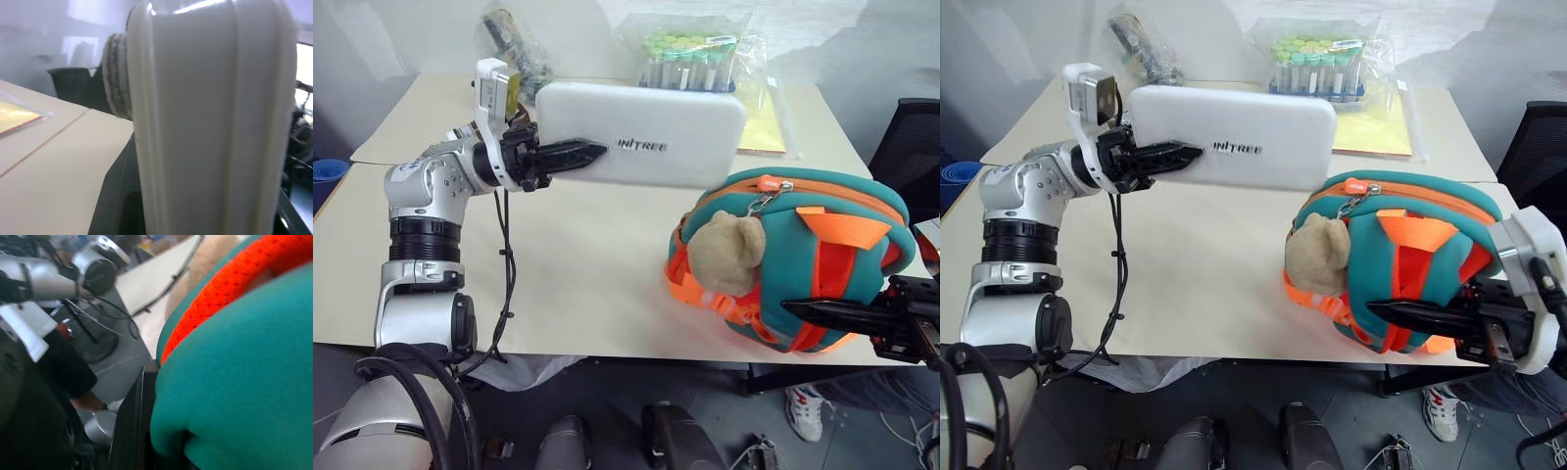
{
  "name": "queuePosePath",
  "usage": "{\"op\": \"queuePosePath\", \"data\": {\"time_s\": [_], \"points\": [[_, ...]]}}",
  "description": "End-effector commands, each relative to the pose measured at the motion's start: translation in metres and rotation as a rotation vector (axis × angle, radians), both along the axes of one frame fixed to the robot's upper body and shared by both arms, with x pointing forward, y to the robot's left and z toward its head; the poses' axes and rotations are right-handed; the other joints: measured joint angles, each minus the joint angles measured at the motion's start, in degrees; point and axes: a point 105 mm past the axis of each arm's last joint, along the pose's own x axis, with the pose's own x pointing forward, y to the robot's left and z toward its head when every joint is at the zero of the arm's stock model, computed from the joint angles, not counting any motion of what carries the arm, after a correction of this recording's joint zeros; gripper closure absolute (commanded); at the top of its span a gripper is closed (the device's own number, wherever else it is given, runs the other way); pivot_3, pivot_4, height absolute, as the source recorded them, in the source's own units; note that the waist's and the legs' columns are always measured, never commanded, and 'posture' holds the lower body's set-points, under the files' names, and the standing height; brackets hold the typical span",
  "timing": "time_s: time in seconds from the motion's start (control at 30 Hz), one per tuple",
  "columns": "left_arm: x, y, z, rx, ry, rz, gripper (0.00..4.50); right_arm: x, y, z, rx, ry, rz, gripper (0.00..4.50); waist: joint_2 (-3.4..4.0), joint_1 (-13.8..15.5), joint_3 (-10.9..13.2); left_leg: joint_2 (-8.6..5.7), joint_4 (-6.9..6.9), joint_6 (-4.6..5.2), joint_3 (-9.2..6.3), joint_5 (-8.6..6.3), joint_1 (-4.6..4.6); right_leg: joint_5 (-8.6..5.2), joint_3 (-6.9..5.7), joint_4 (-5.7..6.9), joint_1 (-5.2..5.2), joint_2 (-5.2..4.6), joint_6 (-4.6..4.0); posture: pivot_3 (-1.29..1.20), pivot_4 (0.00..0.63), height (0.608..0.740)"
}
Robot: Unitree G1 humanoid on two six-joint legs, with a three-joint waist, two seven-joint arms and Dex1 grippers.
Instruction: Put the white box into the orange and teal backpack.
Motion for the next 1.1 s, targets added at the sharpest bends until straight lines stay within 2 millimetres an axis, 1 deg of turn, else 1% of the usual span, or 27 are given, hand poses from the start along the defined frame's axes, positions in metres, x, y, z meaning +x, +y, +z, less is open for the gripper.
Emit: {"op": "queuePosePath", "data": {"time_s": [0.03, 0.13, 0.23, 0.3, 0.47, 0.57, 0.63, 0.7, 0.73, 0.8, 0.83, 0.87, 0.93, 0.97, 1.03, 1.07, 1.1], "points": [[-0.013, -0.006, 0.011, 0.044, -0.12, -0.084, 3.24, 0.009, -0.01, 0.007, 0.009, -0.052, -0.052, 4.46, 0.0, -0.03, 0.0, 0.0, 0.0, 0.11, 0.0, -0.06, 0.01, 0.0, 0.01, 0.01, 0.0, 0.0, 0.0, 0.0, 0.15, 0.74], [-0.011, -0.013, 0.008, 0.104, -0.179, -0.099, 3.24, 0.016, -0.016, -0.002, -0.018, -0.044, -0.091, 4.46, 0.0, 0.02, 0.0, 0.01, 0.01, 0.11, -0.02, -0.06, 0.0, 0.0, 0.0, 0.0, -0.01, 0.01, 0.0, 0.0, 0.15, 0.74], [-0.006, -0.026, -0.008, 0.222, -0.274, -0.092, 3.24, 0.017, -0.015, -0.004, -0.019, -0.046, -0.084, 4.46, 0.0, 0.23, 0.0, 0.0, 0.01, 0.12, -0.02, -0.07, -0.02, 0.0, 0.01, -0.01, -0.01, 0.0, 0.0, 0.0, 0.15, 0.74], [-0.005, -0.035, -0.014, 0.269, -0.323, -0.111, 3.24, 0.016, -0.012, -0.005, -0.016, -0.05, -0.071, 4.46, 0.0, 0.53, 0.0, -0.01, 0.03, 0.13, -0.01, -0.07, -0.01, 0.0, 0.02, -0.02, 0.02, 0.0, 0.01, 0.0, 0.15, 0.74], [-0.005, -0.051, -0.016, 0.31, -0.385, -0.153, 3.24, 0.02, -0.011, -0.014, -0.039, -0.05, -0.082, 4.46, 0.0, 1.14, 0.0, -0.01, 0.08, 0.2, 0.0, -0.12, -0.05, 0.0, 0.03, -0.03, 0.0, 0.0, 0.01, 0.0, 0.15, 0.74], [-0.003, -0.067, -0.023, 0.353, -0.45, -0.166, 3.24, 0.02, -0.006, -0.018, -0.045, -0.051, -0.076, 4.46, -0.01, 1.21, 0.0, -0.01, 0.08, 0.24, -0.02, -0.14, -0.08, 0.0, 0.03, -0.06, 0.0, 0.03, 0.01, 0.0, 0.15, 0.74], [-0.004, -0.08, -0.022, 0.343, -0.466, -0.176, 3.24, 0.021, -0.004, -0.019, -0.041, -0.055, -0.073, 4.46, 0.0, 1.21, 0.0, -0.01, 0.08, 0.25, -0.02, -0.15, -0.07, 0.0, 0.04, -0.07, 0.0, 0.04, 0.01, 0.0, 0.15, 0.74], [-0.007, -0.104, -0.016, 0.271, -0.445, -0.177, 3.24, 0.022, 0.001, -0.021, -0.037, -0.059, -0.07, 4.46, -0.01, 1.15, 0.0, 0.0, 0.09, 0.25, -0.01, -0.15, -0.07, 0.0, 0.05, -0.05, 0.0, 0.05, 0.01, 0.0, 0.15, 0.74], [-0.007, -0.116, -0.016, 0.253, -0.434, -0.174, 3.24, 0.022, 0.002, -0.022, -0.036, -0.061, -0.069, 4.46, -0.01, 1.18, 0.01, 0.0, 0.09, 0.25, -0.02, -0.15, -0.08, 0.01, 0.04, -0.05, 0.0, 0.06, 0.01, 0.0, 0.15, 0.74], [-0.01, -0.144, -0.027, 0.259, -0.417, -0.167, 3.24, 0.024, 0.005, -0.023, -0.031, -0.067, -0.078, 4.46, -0.01, 1.22, 0.01, 0.0, 0.13, 0.27, -0.05, -0.16, -0.11, 0.01, 0.05, -0.05, 0.0, 0.06, 0.03, 0.0, 0.15, 0.74], [-0.008, -0.153, -0.032, 0.272, -0.414, -0.144, 3.24, 0.026, 0.005, -0.024, -0.03, -0.069, -0.085, 4.46, -0.01, 1.23, 0.01, -0.02, 0.14, 0.28, -0.05, -0.17, -0.12, 0.01, 0.06, -0.05, 0.0, 0.06, 0.04, 0.0, 0.15, 0.74], [-0.007, -0.158, -0.036, 0.281, -0.413, -0.126, 3.24, 0.026, 0.006, -0.024, -0.029, -0.07, -0.089, 4.46, -0.03, 1.25, 0.02, -0.03, 0.14, 0.29, -0.06, -0.17, -0.12, 0.01, 0.08, -0.06, 0.0, 0.06, 0.06, 0.0, 0.15, 0.74], [0.0, -0.154, -0.033, 0.277, -0.417, -0.075, 2.52, 0.028, 0.006, -0.024, -0.025, -0.072, -0.101, 4.5, -0.03, 0.73, 0.02, -0.04, 0.14, 0.29, -0.07, -0.17, -0.13, 0.01, 0.13, -0.06, -0.01, 0.09, 0.08, 0.0, 0.15, 0.74], [0.005, -0.145, -0.028, 0.274, -0.416, -0.05, 2.25, 0.028, 0.006, -0.024, -0.025, -0.073, -0.105, 4.5, -0.03, 0.37, 0.02, -0.04, 0.11, 0.29, -0.06, -0.17, -0.1, 0.01, 0.2, -0.03, -0.03, 0.14, 0.08, 0.0, 0.15, 0.74], [0.011, -0.117, -0.02, 0.293, -0.425, -0.016, 1.64, 0.027, 0.005, -0.023, -0.021, -0.074, -0.114, 4.5, -0.03, -0.45, 0.02, 0.01, 0.06, 0.24, -0.09, -0.16, 0.03, 0.01, 0.31, 0.06, -0.02, 0.27, 0.07, 0.0, 0.15, 0.74], [0.012, -0.107, -0.018, 0.303, -0.427, -0.011, 1.33, 0.027, 0.005, -0.022, -0.019, -0.074, -0.118, 4.5, -0.03, -0.63, 0.02, 0.05, 0.0, 0.17, -0.11, -0.12, 0.09, 0.03, 0.35, 0.1, -0.02, 0.36, 0.05, 0.0, 0.15, 0.74], [0.009, -0.093, -0.015, 0.306, -0.417, -0.034, 1.04, 0.026, 0.004, -0.022, -0.015, -0.073, -0.123, 4.5, -0.03, -0.74, 0.02, 0.1, -0.06, 0.14, -0.12, -0.1, 0.16, 0.04, 0.42, 0.1, -0.02, 0.47, 0.02, 0.0, 0.15, 0.74]]}}
